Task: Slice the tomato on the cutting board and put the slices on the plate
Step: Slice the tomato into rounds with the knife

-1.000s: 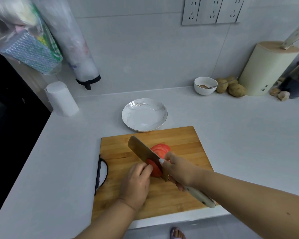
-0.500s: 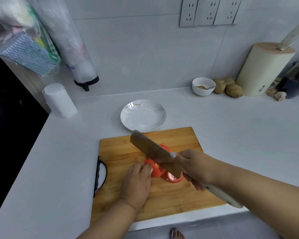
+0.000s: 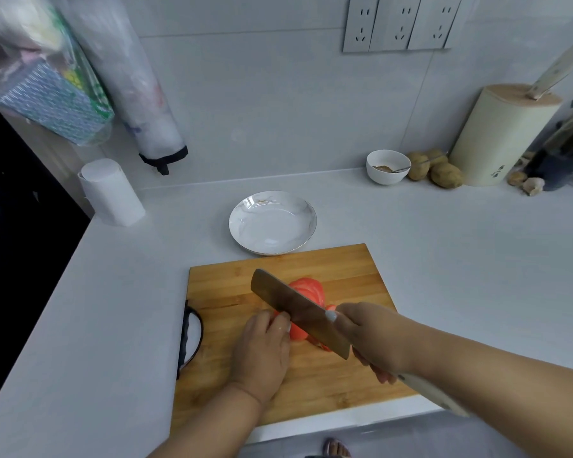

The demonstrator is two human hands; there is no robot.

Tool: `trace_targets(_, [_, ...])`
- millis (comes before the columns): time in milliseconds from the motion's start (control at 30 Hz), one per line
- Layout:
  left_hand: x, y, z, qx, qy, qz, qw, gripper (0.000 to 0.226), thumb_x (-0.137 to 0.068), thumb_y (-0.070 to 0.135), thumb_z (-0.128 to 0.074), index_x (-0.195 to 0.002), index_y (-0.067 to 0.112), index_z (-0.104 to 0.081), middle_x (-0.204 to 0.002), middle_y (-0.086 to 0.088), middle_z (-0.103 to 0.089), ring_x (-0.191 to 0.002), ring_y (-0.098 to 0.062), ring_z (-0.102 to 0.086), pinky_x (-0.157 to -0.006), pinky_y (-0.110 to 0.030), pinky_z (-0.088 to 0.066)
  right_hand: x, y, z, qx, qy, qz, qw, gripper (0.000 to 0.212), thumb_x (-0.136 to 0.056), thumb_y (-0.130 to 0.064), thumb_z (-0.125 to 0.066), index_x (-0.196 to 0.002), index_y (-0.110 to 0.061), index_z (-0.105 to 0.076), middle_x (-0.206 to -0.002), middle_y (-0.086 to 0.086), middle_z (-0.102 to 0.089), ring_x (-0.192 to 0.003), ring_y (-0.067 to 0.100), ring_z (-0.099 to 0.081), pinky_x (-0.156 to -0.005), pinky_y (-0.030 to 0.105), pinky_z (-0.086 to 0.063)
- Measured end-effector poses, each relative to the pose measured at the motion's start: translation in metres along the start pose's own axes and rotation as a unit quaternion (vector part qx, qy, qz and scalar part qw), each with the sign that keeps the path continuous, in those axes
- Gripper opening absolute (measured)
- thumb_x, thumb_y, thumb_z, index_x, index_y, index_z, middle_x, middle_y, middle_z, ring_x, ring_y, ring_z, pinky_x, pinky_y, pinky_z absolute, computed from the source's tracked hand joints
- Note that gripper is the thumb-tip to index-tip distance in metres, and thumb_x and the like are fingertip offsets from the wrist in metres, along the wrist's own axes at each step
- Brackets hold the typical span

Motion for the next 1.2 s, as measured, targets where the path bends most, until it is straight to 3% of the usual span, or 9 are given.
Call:
trace_targets(100, [0.0,0.0,0.002,0.005,0.01,0.005,1.0,0.026,-0.087,0.025,-0.042,-0.098,0.015,-0.063,-0.087,-0.005,-0.06,-0.074,-0.021,-0.057,-0.057,-0.033,-0.052,-0.004,-0.004,0.0,0.032,0.003,0.009,0.999,0.045,-0.099,-0.056,-0.021,-0.085,-0.024,-0.049,-0.073,0.006,-0.059,-0.045,0.014,-0.055,-0.047,0.021,-0.049])
trace_targets(233, [-0.001,-0.003,0.002,0.014,0.008,0.017,1.0,0.013,-0.086,0.014,-0.059,-0.098,0.015,-0.064,-0.087,-0.004,-0.061,-0.074,-0.02,-0.057,-0.058,-0.031,-0.051,-0.006,-0.006,0.001,0.054,0.016,0.017,0.998,0.053,-0.098,-0.057,-0.022,-0.099,-0.015,-0.054,-0.072,0.007,-0.06,-0.048,0.015,-0.058,-0.045,0.02,-0.049])
trace_targets(400, [-0.002,0.001,0.002,0.013,0.006,0.009,1.0,0.031,-0.089,0.03,-0.037,-0.099,0.016,-0.063,-0.088,-0.003,-0.061,-0.074,-0.018,-0.056,-0.057,-0.028,-0.049,0.0,-0.006,0.006,0.066,0.03,0.032,0.997,0.045,-0.099,-0.055,-0.023,-0.085,-0.021,-0.05,-0.065,-0.002,-0.054,-0.041,0.011,-0.054,-0.046,0.02,-0.047])
trace_targets(600, [-0.001,-0.001,0.003,0.025,0.01,0.018,0.999,0.014,-0.086,0.012,-0.061,-0.099,0.015,-0.064,-0.089,-0.003,-0.061,-0.077,-0.018,-0.057,-0.06,-0.026,-0.048,-0.003,-0.007,0.003,0.07,0.03,0.04,0.996,0.048,-0.099,-0.054,-0.022,-0.091,-0.018,-0.053,-0.069,0.0,-0.057,-0.042,0.011,-0.054,-0.051,0.024,-0.051])
trace_targets(700, [0.0,-0.002,0.003,0.027,0.014,0.015,0.999,0.014,-0.088,0.016,-0.055,-0.099,0.016,-0.063,-0.089,-0.003,-0.061,-0.076,-0.017,-0.057,-0.059,-0.028,-0.051,-0.012,-0.012,0.002,0.09,0.037,0.052,0.994,0.051,-0.1,-0.053,-0.022,-0.099,-0.014,-0.054,-0.072,0.005,-0.061,-0.045,0.015,-0.058,-0.052,0.026,-0.053])
trace_targets(833, [0.0,0.001,0.004,0.04,0.016,0.006,0.999,0.018,-0.09,0.023,-0.048,-0.098,0.016,-0.063,-0.089,-0.002,-0.061,-0.076,-0.016,-0.056,-0.06,-0.024,-0.047,-0.027,-0.026,-0.002,0.114,0.051,0.078,0.989,0.049,-0.102,-0.052,-0.02,-0.093,-0.013,-0.05,-0.073,0.009,-0.063,-0.058,0.028,-0.068,-0.059,0.035,-0.057])
trace_targets(933, [-0.001,0.0,0.005,0.044,0.018,0.012,0.999,0.016,-0.09,0.021,-0.051,-0.099,0.017,-0.064,-0.09,-0.001,-0.06,-0.077,-0.015,-0.056,-0.061,-0.024,-0.047,-0.033,-0.03,-0.004,0.101,0.054,0.086,0.99,0.045,-0.102,-0.05,-0.021,-0.086,-0.016,-0.046,-0.069,0.006,-0.059,-0.055,0.024,-0.064,-0.054,0.031,-0.053])
trace_targets(1033, [0.0,-0.002,0.004,0.048,0.018,0.02,0.999,0.014,-0.087,0.015,-0.058,-0.099,0.017,-0.064,-0.09,-0.001,-0.061,-0.077,-0.015,-0.056,-0.062,-0.025,-0.047,-0.031,-0.016,-0.006,0.079,0.04,0.067,0.994,0.047,-0.102,-0.05,-0.022,-0.093,-0.013,-0.051,-0.074,0.009,-0.062,-0.056,0.023,-0.065,-0.048,0.025,-0.049])
trace_targets(1200, [0.0,-0.003,0.004,0.05,0.023,0.014,0.998,0.017,-0.089,0.022,-0.05,-0.1,0.019,-0.062,-0.092,-0.001,-0.061,-0.078,-0.016,-0.057,-0.062,-0.029,-0.052,-0.023,0.0,-0.008,0.07,0.018,0.023,0.997,0.055,-0.098,-0.058,-0.021,-0.109,-0.015,-0.054,-0.074,0.011,-0.064,-0.048,0.019,-0.06,-0.044,0.021,-0.049])
Point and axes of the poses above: each hand's wrist, its own x-axis away from the middle knuckle, its own z-axis out of the back of the hand, y = z × x, the point moved 10 cm from there along -x, towards the middle knuckle
